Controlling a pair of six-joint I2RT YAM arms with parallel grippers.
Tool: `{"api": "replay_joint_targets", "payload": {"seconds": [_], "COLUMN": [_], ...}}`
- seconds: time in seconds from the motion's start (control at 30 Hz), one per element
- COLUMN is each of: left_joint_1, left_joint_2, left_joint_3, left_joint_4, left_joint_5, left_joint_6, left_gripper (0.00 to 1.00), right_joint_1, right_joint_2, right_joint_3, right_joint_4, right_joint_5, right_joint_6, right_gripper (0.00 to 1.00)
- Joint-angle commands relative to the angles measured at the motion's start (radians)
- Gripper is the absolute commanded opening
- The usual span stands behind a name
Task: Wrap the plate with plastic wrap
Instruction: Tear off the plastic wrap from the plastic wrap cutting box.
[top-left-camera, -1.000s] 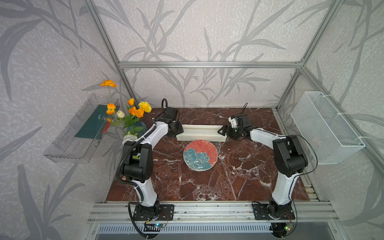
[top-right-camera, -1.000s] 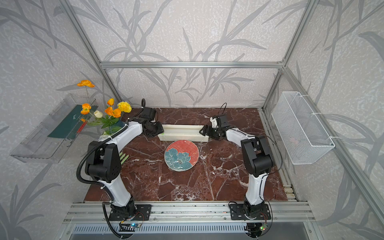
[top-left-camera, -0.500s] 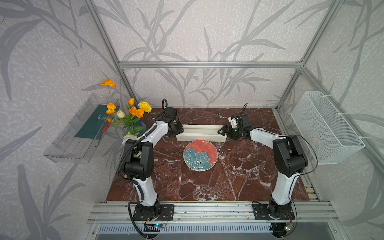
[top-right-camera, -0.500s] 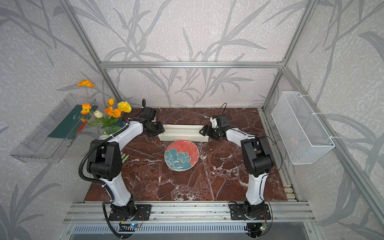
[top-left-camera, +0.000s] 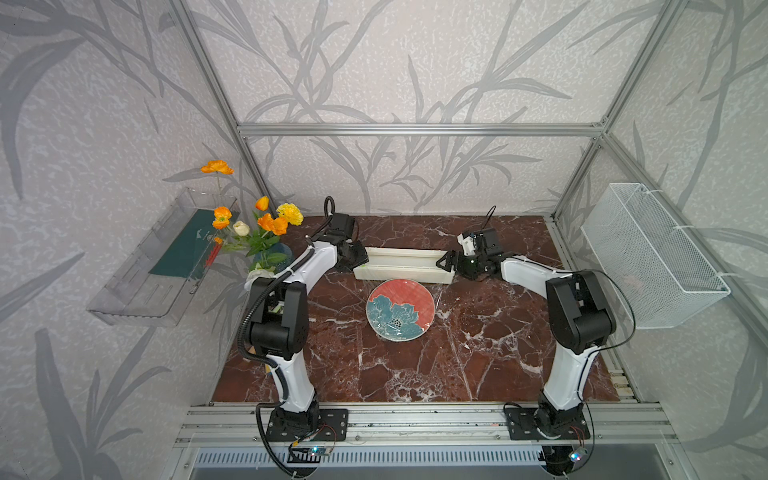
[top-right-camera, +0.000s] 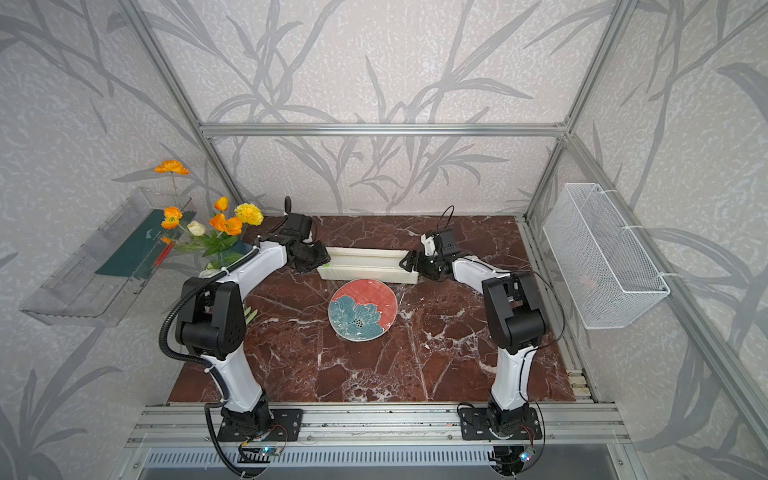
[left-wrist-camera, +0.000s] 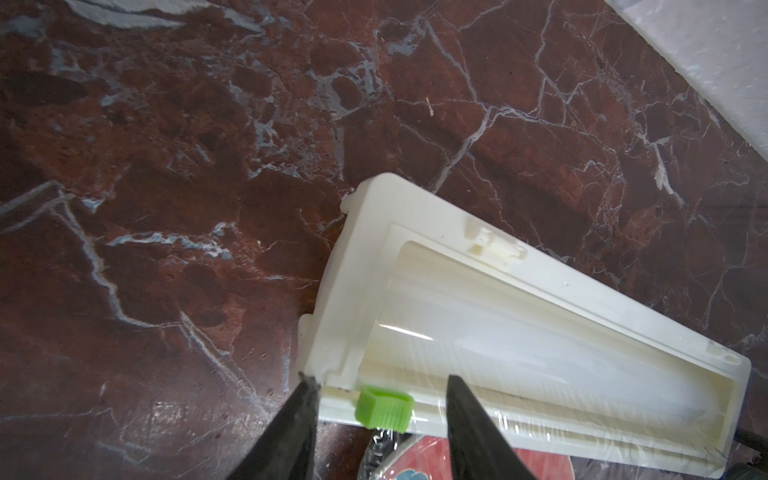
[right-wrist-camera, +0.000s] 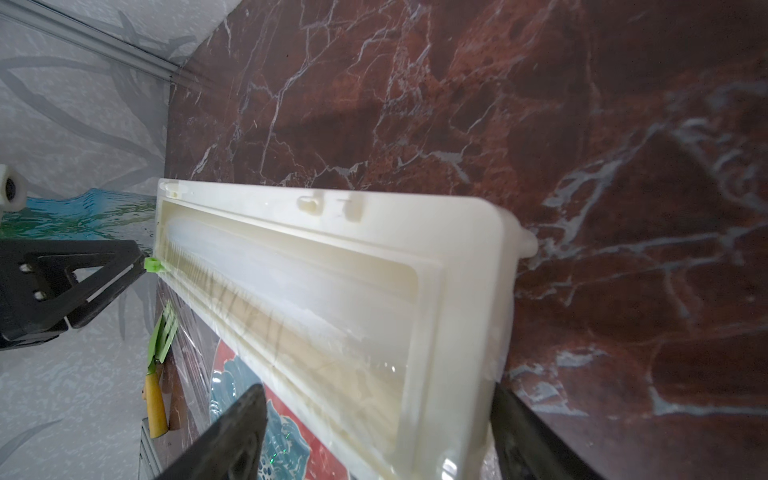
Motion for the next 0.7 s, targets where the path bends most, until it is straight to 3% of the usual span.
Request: {"api": "replay_joint_targets", "payload": {"seconds": [0.0, 0.27, 0.67], "left_joint_1": [-0.031, -0.03, -0.032], "left_joint_2": [-0.021, -0.045, -0.023], "left_joint_3": [-0.017, 0.012, -0.006], "left_joint_4": [0.065, 0.041, 0.058], "left_joint_5": [0.024, -0.041, 0.003], "left_joint_6": [0.005, 0.029, 0.007], "left_gripper": [0.5, 0.51, 0.5], "right_joint_1": [0.017, 0.017, 0.017], "right_joint_2": [0.007, 0.012, 0.019], "right_joint_3": [0.002, 0.002, 0.009], "right_joint_4": [0.007, 0.017, 0.013], "right_joint_5": [-0.045, -0.052, -0.054], "right_joint_6": [-0.018, -0.009, -0.009], "right_gripper": [0.82, 0.82, 0.82]}}
